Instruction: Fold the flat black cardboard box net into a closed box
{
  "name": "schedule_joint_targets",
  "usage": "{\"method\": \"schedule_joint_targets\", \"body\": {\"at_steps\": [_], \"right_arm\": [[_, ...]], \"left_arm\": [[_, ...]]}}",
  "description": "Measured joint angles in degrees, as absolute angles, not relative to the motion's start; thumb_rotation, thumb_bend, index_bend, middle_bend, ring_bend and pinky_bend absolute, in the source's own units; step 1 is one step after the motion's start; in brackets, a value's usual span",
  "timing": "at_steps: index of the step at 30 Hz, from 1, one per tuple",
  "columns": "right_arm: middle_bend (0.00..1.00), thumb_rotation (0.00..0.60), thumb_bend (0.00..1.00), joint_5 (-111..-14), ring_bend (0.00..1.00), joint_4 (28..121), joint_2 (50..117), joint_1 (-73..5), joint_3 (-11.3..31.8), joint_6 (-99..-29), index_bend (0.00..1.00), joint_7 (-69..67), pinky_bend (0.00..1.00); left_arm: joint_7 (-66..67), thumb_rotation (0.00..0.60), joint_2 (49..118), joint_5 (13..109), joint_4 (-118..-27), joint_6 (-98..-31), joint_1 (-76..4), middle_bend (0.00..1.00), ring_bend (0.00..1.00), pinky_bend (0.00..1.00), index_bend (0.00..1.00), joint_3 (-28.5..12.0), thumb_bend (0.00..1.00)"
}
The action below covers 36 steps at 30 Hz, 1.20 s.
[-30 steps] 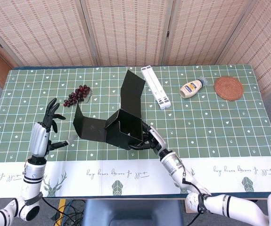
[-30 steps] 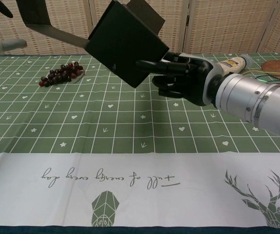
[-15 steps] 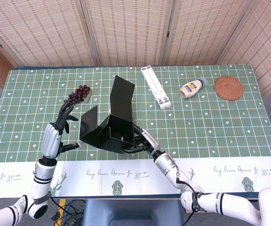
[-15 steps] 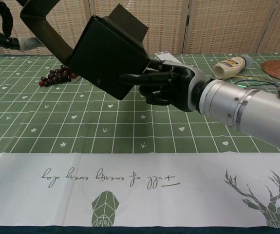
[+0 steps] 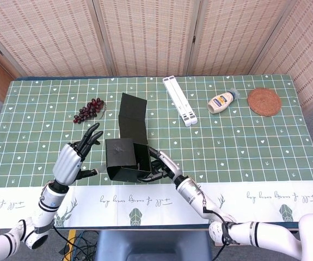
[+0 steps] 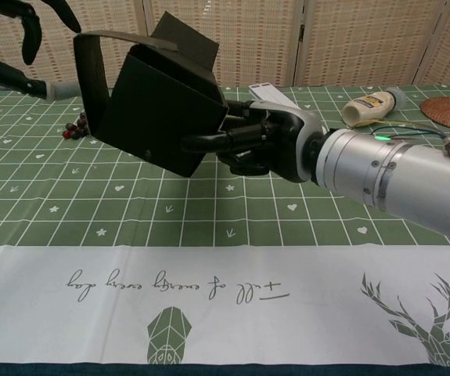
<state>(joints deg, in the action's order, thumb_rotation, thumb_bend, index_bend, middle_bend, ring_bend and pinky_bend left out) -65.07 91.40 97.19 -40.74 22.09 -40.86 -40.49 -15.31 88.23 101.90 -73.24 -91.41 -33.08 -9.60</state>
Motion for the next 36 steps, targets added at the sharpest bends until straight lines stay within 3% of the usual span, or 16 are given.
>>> {"method": "schedule_joint_targets", "body": {"at_steps": [9,18,28,36], "right_arm": [[0.46,0.600,0.11,-64.86,0.83,89.92,97.58,-42.64,21.60,-40.74,0.33,-36.65,1.00],[0.46,0.600,0.11,-65.33,0.83,88.10,98.84,-43.96,21.39,-41.42,0.33,-34.55,1.00],[0.45,0.600,0.11,-66.72,0.83,86.63,99.91,-44.67,21.41,-41.66,0.33,-35.58,1.00],[0.45,0.600,0.11,-68.24,0.83,85.18,100.57,-44.96,21.20,-41.95,0.33,-36.96,1.00]], "left_arm": [[-12.91,0.600,84.93,104.82,-72.72,-89.35,-34.89,0.12,0.43,0.70,0.28,-7.12,0.11],[-10.82,0.600,81.45,107.35,-73.31,-86.26,-36.95,0.15,0.45,0.70,0.30,-4.73,0.11],[-9.02,0.600,79.48,107.51,-74.88,-84.59,-37.93,0.30,0.50,0.67,0.36,-3.45,0.11],[-7.88,0.600,77.69,107.30,-76.90,-82.73,-37.94,0.30,0.50,0.66,0.35,-2.10,0.11]]}}
